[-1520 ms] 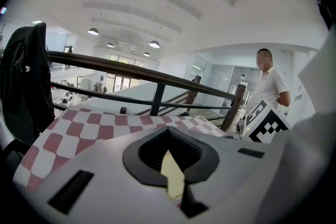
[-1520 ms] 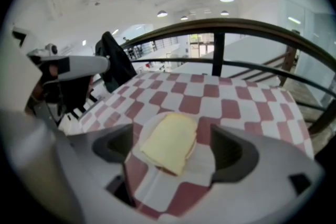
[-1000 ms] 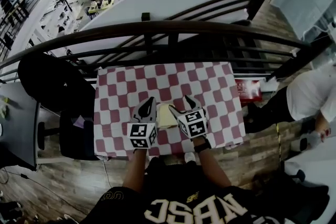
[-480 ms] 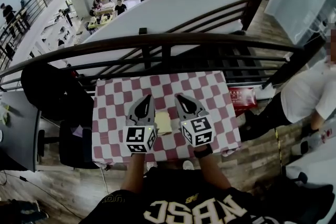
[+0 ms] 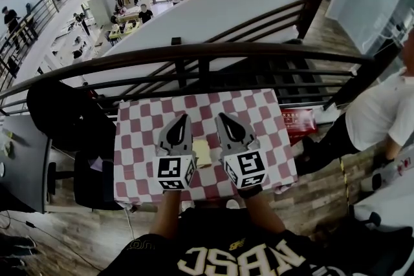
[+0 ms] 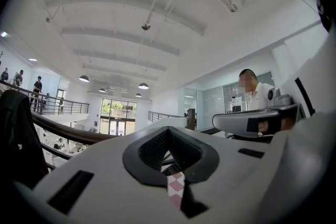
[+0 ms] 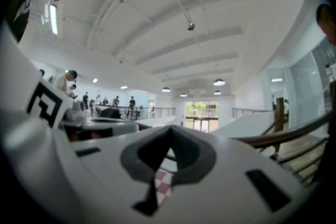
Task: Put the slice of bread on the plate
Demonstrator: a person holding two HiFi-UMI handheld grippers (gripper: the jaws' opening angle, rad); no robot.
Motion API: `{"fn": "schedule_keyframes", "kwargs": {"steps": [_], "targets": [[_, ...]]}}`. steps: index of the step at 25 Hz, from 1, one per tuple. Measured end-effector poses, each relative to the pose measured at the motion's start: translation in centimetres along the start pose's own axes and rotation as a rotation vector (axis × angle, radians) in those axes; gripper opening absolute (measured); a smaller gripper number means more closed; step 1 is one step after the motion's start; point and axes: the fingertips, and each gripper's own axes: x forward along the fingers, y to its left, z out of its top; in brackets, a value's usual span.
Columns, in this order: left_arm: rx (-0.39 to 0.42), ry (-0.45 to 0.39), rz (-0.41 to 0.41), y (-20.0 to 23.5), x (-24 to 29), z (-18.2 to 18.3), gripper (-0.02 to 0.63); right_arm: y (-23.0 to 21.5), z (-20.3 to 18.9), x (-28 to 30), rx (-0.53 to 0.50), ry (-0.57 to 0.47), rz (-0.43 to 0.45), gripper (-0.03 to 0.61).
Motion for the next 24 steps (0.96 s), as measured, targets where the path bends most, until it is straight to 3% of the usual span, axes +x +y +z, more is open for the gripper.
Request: {"fn": "schedule_keyframes", "kwargs": {"steps": [11,24], "targets": [[0.014,0.015,-0.017,-1.2,0.7,-0.6,0.019,-0.7,0.6,0.1,0.031,-0.038,-0.015,0.012],[0.017,0.026,0.002,-1.0,0.8,-1.0,0.018,-0.2,0.2,0.5,0.044,-0.043,0.026,0.012]]}}
